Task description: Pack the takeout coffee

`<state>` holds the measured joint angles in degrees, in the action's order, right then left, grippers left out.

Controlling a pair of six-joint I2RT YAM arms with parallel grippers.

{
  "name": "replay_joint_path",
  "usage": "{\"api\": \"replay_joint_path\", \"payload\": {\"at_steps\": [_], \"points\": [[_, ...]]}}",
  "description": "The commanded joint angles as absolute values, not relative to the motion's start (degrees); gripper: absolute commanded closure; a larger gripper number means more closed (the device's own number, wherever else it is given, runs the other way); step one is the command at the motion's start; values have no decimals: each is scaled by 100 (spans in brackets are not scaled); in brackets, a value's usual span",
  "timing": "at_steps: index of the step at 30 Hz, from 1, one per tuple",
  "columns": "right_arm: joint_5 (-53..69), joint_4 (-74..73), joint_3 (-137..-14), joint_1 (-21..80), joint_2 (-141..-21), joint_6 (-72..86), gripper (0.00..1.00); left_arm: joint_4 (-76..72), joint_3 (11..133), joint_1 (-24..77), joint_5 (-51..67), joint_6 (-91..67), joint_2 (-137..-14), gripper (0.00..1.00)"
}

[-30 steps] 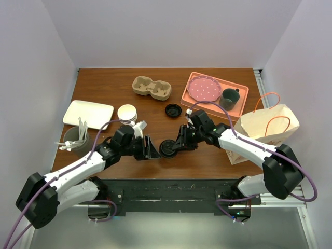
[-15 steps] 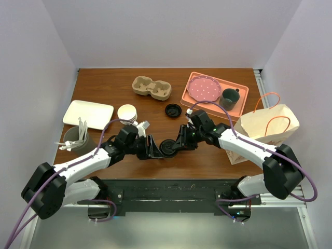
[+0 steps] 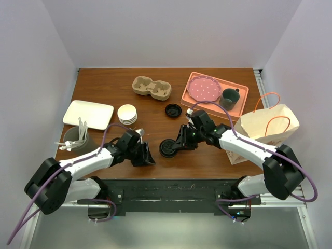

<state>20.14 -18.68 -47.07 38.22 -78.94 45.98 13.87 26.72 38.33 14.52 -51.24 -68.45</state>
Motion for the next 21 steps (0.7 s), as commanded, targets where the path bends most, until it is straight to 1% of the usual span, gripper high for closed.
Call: {"api": "replay_joint_path", "payload": {"at_steps": [1, 4, 7, 8, 10, 11, 14, 17, 21], "points": [[1327, -2399, -4456, 3823, -8148, 4210, 76, 1642, 2987, 3832, 1239, -4861, -6549, 50], [1353, -2487, -4719, 3823, -8139, 4131, 75, 2089, 3697, 3832, 1231, -4563, -6408, 49], [1433, -2610, -5035, 3832, -8147, 4026, 71, 2416, 4112, 3832, 1195, -4282, -6285, 45], [1441, -2671, -5132, 3823, -8147, 4008, 66, 2460, 4339, 3832, 1195, -4211, -6258, 44], [1485, -2794, -5387, 3832, -8165, 3964, 61, 2479, 4517, 3832, 1195, -4062, -6240, 42], [1520, -2821, -5466, 3832, -8165, 3938, 55, 2435, 4613, 3832, 1221, -4034, -6249, 41], [1617, -2883, -5695, 3823, -8139, 3920, 46, 2242, 4649, 3832, 1336, -3955, -6389, 39], [1749, -2883, -5801, 3823, -8112, 3894, 40, 2083, 4658, 3832, 1450, -3824, -6618, 38], [1863, -2918, -5757, 3823, -8051, 3832, 37, 1829, 4641, 3832, 1564, -3665, -6855, 38]]}}
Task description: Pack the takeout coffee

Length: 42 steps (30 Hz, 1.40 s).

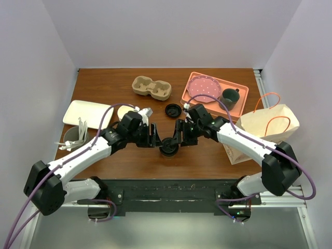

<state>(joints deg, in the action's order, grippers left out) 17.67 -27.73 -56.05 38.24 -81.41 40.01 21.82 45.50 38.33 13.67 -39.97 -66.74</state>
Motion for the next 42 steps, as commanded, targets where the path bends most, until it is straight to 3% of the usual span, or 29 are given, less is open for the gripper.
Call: {"api": "replay_joint_path", "payload": {"at_steps": [1, 6, 13, 21, 24, 30, 35, 36, 39, 42], "points": [[1881, -2918, -5731, 3832, -8016, 3832, 38, 1732, 4632, 3832, 1582, -3630, -6925, 38], [1907, -2866, -5433, 3823, -7893, 3832, 44, 1608, 4588, 3832, 1617, -3542, -7172, 38], [1794, -2628, -4975, 3823, -8235, 3656, 61, 2319, 4491, 3832, 1117, -3559, -7786, 42], [1565, -2628, -4842, 3823, -8086, 3647, 63, 2285, 4289, 3832, 835, -3639, -7752, 42], [1503, -2864, -5263, 3832, -8069, 3612, 59, 2425, 4613, 3832, 870, -3499, -7726, 41], [1371, -3436, -6388, 3832, -7937, 3507, 40, 3057, 6211, 3814, 835, -3156, -7585, 33], [1196, -3682, -6863, 3850, -7919, 3297, 20, 3410, 6793, 3779, 678, -3059, -7383, 25], [1030, -3744, -6890, 3884, -7928, 3270, 19, 3471, 6846, 3771, 616, -3093, -7217, 23], [661, -3963, -6996, 4033, -7989, 3173, 12, 3568, 6812, 3771, 361, -3181, -6691, 2], [353, -4052, -7057, 4340, -7998, 3182, 5, 3603, 6733, 3771, 247, -3190, -6041, 0]]}}
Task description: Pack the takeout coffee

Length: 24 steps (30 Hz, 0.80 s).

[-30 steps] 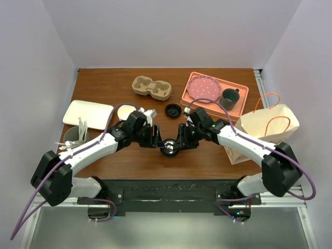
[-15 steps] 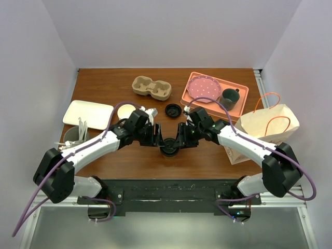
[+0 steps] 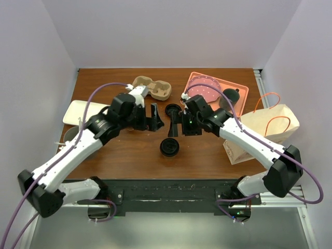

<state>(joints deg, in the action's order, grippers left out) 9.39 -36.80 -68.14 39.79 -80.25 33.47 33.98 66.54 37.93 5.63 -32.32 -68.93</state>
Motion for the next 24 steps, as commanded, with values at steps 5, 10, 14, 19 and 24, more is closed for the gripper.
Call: {"api": "replay_joint_path", "payload": {"at_steps": [5, 10, 14, 19, 24], "points": [[-193, -4087, -7268, 4912, -8217, 3313, 1, 3182, 6276, 3762, -165, -3559, -4836, 0], [-904, -4280, -7593, 5431, -8647, 3349, 2, 3304, 6292, 3771, -378, -3402, -4341, 0], [-1361, -4543, -7804, 5686, -9008, 3287, 1, 3813, 6609, 3771, -518, -3156, -4587, 0], [-1547, -4605, -7858, 5792, -9193, 3261, 2, 3736, 6469, 3771, -641, -3129, -4439, 0], [-1687, -4570, -7717, 5880, -9176, 3305, 9, 3753, 6416, 3771, -624, -3147, -4377, 0]]}}
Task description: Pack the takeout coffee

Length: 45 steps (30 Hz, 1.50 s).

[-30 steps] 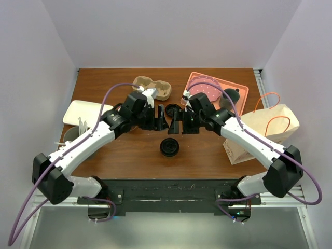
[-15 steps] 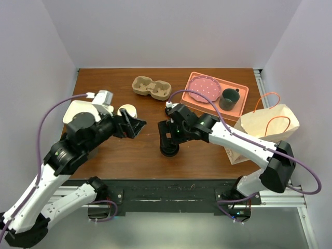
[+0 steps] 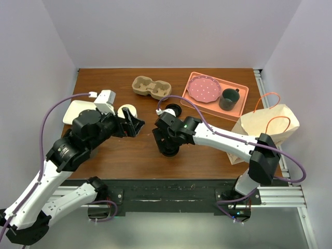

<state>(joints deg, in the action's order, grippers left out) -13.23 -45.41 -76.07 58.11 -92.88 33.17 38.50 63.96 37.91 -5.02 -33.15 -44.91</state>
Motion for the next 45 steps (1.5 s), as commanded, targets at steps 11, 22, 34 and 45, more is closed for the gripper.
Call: {"api": "replay_joint_path", "payload": {"at_steps": [11, 22, 34, 45], "points": [[-1679, -4535, -7734, 5880, -9281, 3305, 23, 4078, 6442, 3762, -1019, -2989, -4140, 0], [-1433, -4342, -7506, 5880, -9193, 3401, 32, 4368, 6636, 3770, -1072, -2848, -4114, 0], [-1880, -4447, -7269, 5801, -9229, 3225, 34, 4386, 6592, 3771, -1169, -2778, -3885, 0], [-1855, -4289, -7426, 4624, -9316, 2831, 35, 4438, 6645, 3771, -1160, -2690, -3911, 0]]}}
